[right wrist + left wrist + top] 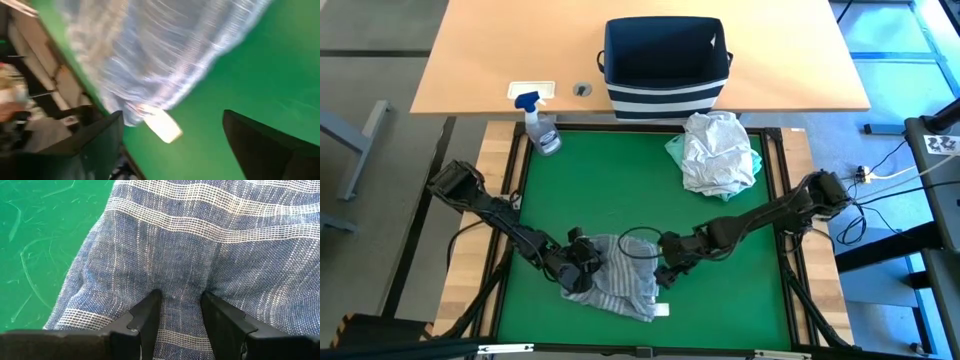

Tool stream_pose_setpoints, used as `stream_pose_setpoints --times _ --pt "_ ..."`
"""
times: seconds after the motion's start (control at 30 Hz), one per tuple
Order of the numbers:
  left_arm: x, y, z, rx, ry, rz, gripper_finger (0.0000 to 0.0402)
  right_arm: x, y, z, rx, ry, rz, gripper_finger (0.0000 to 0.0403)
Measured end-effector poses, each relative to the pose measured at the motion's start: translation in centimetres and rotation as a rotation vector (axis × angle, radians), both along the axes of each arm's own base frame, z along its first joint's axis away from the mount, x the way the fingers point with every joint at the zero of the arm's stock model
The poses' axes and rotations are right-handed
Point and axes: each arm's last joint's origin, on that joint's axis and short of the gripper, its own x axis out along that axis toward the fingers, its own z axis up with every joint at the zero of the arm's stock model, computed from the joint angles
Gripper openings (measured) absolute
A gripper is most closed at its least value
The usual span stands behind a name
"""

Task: Fold laundry
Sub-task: Stack the blue polo shirt on top of the white polo shirt

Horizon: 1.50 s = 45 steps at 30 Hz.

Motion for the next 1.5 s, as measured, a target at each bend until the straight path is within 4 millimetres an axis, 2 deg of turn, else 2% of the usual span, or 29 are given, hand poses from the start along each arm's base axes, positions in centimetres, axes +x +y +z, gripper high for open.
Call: stream_pose_setpoints --times 0.1,0.17,0.4,0.47,0.53,0.7,0.93,1.13,1.3,1.4,1.5 --pt "0.0 0.0 0.0 -0.001 -0.002 0.001 0.0144 0.8 0.8 0.4 0.043 -0.112 0.044 0.0380" --pt "0.1 0.0 0.0 -0.004 -0.005 0.003 0.0144 1.0 1.0 0.5 0.032 -0.145 0.024 0.0394" --pt "0.2 0.0 0.1 -0.019 -0.014 0.001 0.0144 1.2 0.7 -0.5 -0.054 -0.112 -0.174 0.0350" --pt "0.2 0.0 0.1 -0.022 -0.017 0.000 0.0144 0.9 0.7 -1.2 -0.057 -0.043 -0.196 0.0345" --pt "0.2 -0.1 0.1 -0.027 -0.017 -0.002 0.0144 0.7 1.1 -2.2 -0.051 0.017 -0.180 0.0349" --pt "0.3 -0.1 0.1 -0.041 -0.016 -0.010 0.0144 1.3 1.7 -3.4 -0.030 0.017 -0.188 0.0394" --pt "0.4 0.1 0.2 -0.048 -0.014 -0.004 0.0143 1.8 1.7 -4.4 -0.086 -0.009 -0.208 0.0373" --pt "0.5 0.1 0.2 -0.052 -0.015 -0.002 0.0143 2.1 1.8 -4.2 -0.098 -0.059 -0.289 0.0372" --pt "0.5 0.1 0.2 -0.051 -0.015 -0.002 0.0143 2.2 1.8 -4.1 -0.105 -0.085 -0.280 0.0372" --pt "0.5 0.2 0.2 -0.051 -0.015 -0.001 0.0143 2.6 2.0 -4.8 -0.102 -0.090 -0.281 0.0372" --pt "0.5 0.1 0.2 -0.050 -0.016 -0.001 0.0143 3.4 2.3 -6.5 -0.084 -0.106 -0.296 0.0372"
